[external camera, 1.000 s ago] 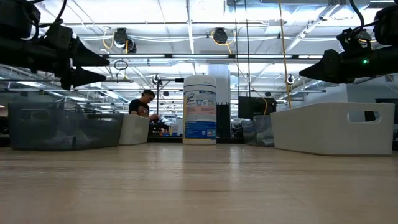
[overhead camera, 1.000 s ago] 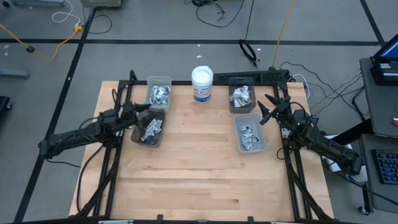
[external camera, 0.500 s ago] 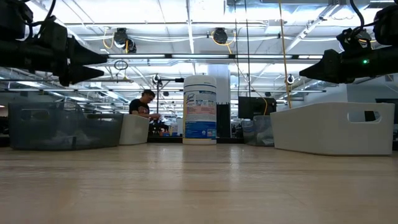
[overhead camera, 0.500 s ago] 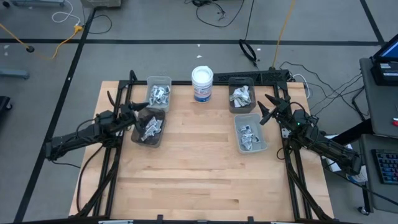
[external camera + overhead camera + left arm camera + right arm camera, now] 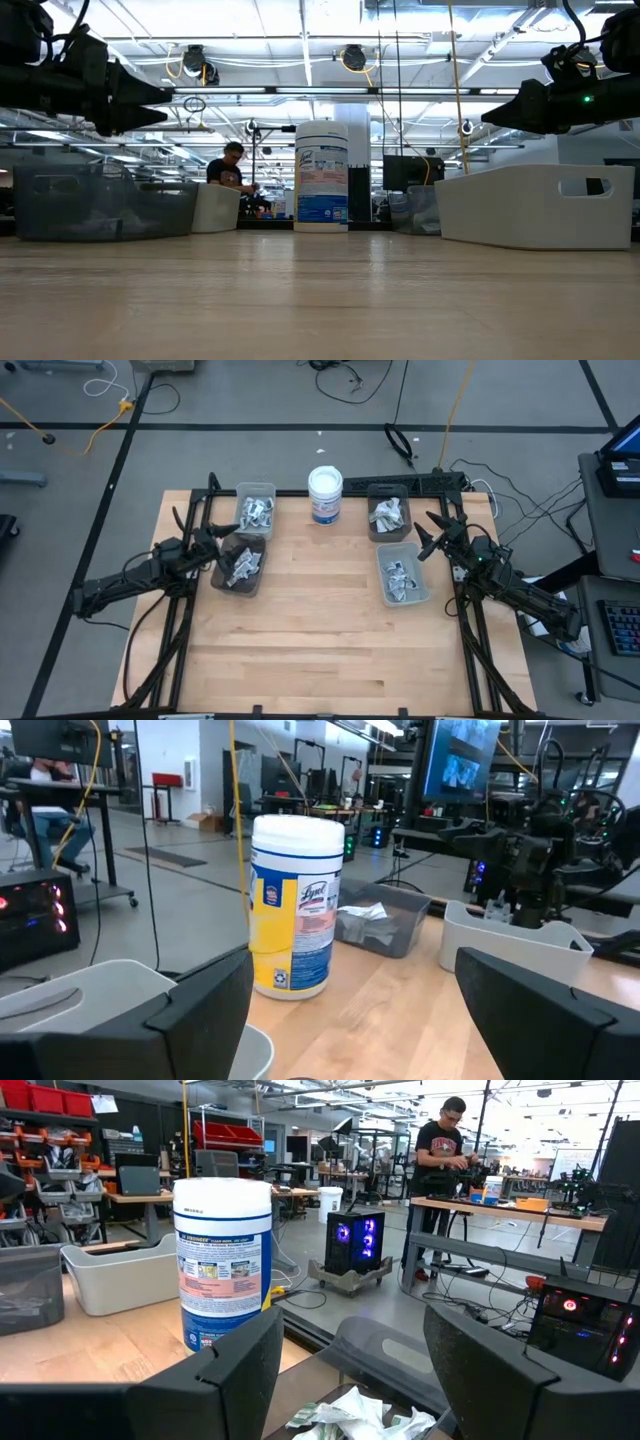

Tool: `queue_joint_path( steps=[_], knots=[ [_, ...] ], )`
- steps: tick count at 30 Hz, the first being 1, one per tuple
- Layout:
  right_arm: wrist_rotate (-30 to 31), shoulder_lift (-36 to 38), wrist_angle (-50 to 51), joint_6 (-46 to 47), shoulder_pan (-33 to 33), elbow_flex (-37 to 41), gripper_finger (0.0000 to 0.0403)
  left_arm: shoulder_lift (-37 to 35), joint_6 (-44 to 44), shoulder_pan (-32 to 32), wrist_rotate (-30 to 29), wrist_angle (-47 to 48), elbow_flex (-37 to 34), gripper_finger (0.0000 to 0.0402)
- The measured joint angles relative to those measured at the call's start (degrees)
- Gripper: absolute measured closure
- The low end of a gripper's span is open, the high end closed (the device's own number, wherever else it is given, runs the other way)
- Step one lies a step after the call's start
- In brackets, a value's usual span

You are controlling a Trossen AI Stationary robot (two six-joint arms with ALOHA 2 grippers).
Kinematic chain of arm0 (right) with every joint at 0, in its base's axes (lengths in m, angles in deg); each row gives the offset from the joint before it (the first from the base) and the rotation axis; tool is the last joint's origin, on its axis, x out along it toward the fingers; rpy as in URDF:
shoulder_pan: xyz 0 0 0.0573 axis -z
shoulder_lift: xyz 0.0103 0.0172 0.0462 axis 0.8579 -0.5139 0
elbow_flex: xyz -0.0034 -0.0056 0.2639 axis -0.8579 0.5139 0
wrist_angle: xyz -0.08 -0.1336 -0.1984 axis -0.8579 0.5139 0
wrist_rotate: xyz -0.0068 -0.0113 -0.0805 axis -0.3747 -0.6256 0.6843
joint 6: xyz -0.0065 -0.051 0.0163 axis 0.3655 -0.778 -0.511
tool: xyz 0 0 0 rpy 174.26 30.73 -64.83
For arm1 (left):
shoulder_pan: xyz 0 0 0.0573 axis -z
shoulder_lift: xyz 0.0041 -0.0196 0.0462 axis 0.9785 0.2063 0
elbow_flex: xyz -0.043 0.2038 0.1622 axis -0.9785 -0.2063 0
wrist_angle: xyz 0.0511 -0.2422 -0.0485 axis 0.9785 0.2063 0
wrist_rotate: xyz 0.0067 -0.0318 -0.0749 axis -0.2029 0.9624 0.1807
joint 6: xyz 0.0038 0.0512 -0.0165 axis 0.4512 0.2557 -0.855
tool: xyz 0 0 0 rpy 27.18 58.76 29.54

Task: Pick & Place First Aid Supplies
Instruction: Return to Home Position

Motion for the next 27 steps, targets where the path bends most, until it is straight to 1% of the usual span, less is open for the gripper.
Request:
queue_joint_path(
  steps=[4, 27],
  knots=[
    [0.01, 0.00, 0.00, 0.00, -0.02, 0.00, 0.0165, 0.00, -1.12, 0.00, 0.00, -0.02, -0.02, 0.0048],
    [0.01, 0.00, 0.00, 0.00, -0.01, -0.02, 0.0165, 0.00, -1.22, 0.00, -0.11, -1.07, -0.15, 0.0048]
  ],
)
